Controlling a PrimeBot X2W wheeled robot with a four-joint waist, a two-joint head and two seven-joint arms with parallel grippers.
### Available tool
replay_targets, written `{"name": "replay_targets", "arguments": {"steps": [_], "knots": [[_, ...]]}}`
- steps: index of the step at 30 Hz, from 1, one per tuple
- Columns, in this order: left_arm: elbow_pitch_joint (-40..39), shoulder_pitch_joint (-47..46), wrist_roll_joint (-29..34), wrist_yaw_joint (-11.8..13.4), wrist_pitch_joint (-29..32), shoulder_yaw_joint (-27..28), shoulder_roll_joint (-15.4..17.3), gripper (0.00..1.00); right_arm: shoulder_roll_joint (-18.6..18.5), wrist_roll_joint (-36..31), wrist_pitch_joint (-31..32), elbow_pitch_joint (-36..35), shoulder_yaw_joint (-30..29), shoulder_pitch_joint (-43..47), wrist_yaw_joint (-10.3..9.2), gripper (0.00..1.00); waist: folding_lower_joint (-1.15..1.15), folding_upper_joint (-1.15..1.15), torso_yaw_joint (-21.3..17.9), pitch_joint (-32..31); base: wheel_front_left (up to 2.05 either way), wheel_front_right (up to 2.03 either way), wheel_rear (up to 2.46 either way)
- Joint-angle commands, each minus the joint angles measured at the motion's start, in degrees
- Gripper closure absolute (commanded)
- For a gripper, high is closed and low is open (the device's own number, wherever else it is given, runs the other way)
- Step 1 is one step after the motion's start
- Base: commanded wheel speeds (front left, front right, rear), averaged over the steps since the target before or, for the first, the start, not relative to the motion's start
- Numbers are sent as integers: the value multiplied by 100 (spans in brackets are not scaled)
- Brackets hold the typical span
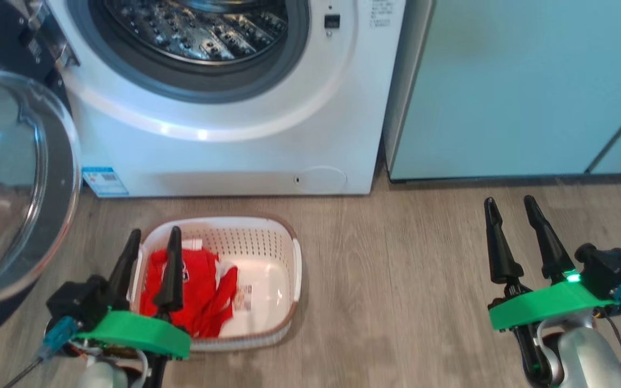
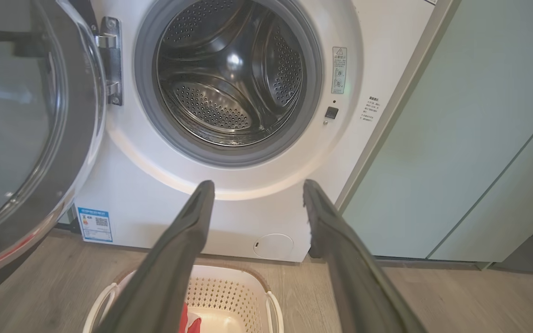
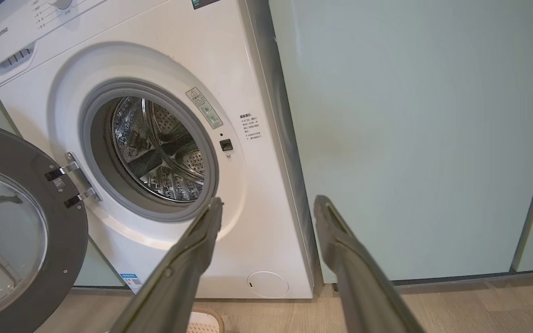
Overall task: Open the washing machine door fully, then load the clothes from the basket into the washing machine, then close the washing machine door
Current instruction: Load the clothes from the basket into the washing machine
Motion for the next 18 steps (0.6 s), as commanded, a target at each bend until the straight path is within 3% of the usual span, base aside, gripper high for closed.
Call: {"name": "replay_targets", "arguments": {"steps": [1, 9, 18], "knots": [[-129, -178, 75, -14, -29, 146, 60, 0, 10, -19, -37, -164, 129, -148, 0, 0, 0, 0, 8, -6, 194, -194, 0], [-144, -175, 202, 106, -29, 98, 60, 0, 10, -34, -37, -145, 156, -149, 0, 0, 0, 0, 31, -34, 133, -133, 0], [-157, -167, 307, 148, -29, 49, 60, 0, 10, -37, -37, -126, 214, -141, 0, 0, 0, 0, 34, -60, 19, -19, 0]]}}
